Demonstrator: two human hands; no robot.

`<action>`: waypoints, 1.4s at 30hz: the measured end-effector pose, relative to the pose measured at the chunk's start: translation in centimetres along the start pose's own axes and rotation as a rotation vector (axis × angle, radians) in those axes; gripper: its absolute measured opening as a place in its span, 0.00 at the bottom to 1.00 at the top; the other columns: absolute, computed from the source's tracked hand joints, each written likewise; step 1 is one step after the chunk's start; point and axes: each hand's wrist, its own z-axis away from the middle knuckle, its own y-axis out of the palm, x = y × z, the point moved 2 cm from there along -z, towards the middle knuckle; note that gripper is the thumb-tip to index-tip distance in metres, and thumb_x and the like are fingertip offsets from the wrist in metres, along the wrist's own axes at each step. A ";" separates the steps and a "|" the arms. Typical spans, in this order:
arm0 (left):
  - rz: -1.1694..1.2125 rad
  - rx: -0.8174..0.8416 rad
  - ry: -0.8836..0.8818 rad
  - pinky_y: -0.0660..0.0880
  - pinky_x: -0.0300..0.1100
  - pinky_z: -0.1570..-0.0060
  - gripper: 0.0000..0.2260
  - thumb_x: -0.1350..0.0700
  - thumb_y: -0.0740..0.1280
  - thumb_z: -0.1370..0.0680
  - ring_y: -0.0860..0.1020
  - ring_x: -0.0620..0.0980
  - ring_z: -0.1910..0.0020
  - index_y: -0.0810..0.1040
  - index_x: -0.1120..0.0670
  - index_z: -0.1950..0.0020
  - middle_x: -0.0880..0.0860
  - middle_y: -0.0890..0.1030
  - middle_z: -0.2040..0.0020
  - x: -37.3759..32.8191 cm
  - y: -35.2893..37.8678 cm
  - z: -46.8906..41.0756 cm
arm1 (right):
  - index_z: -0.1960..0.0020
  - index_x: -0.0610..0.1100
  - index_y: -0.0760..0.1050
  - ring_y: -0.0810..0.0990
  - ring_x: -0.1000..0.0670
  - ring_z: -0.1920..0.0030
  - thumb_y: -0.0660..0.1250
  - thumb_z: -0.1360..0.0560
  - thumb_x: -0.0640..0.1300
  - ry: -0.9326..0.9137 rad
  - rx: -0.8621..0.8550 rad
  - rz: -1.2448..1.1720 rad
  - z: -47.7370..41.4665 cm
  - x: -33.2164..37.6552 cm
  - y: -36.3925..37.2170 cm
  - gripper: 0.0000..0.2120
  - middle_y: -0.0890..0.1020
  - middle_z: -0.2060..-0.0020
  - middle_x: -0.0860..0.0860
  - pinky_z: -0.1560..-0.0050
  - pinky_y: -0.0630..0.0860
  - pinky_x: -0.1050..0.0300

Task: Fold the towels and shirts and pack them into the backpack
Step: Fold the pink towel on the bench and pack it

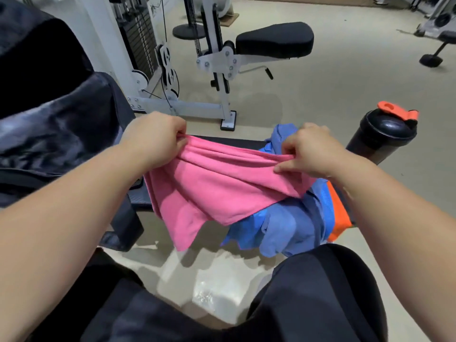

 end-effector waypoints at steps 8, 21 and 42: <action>0.461 0.075 -0.090 0.71 0.43 0.59 0.05 0.53 0.74 0.24 0.78 0.50 0.59 0.82 0.53 0.59 0.51 0.81 0.61 2.5 0.6 1.2 | 0.58 0.37 0.74 0.73 0.49 0.60 0.71 0.22 0.50 0.120 0.054 -0.830 2.6 -0.5 -0.3 0.17 0.76 0.64 0.47 0.55 0.72 0.49; 0.964 0.461 -0.173 0.74 0.40 0.60 0.17 0.46 0.80 0.34 0.77 0.48 0.64 0.82 0.58 0.58 0.53 0.81 0.63 1.5 2.1 0.0 | 0.58 0.47 0.80 0.81 0.50 0.61 0.67 0.22 0.45 0.264 0.398 -1.299 5.4 -1.3 -2.7 0.06 0.81 0.63 0.48 0.51 0.82 0.49; 0.486 0.182 -0.049 0.65 0.44 0.65 0.10 0.51 0.70 0.22 0.74 0.54 0.65 0.77 0.52 0.61 0.48 0.76 0.68 -2.1 10.7 -11.2 | 0.57 0.45 0.77 0.80 0.39 0.53 0.69 0.25 0.50 0.689 -0.371 -0.392 -4.6 -7.7 3.0 0.08 0.83 0.57 0.42 0.55 0.73 0.51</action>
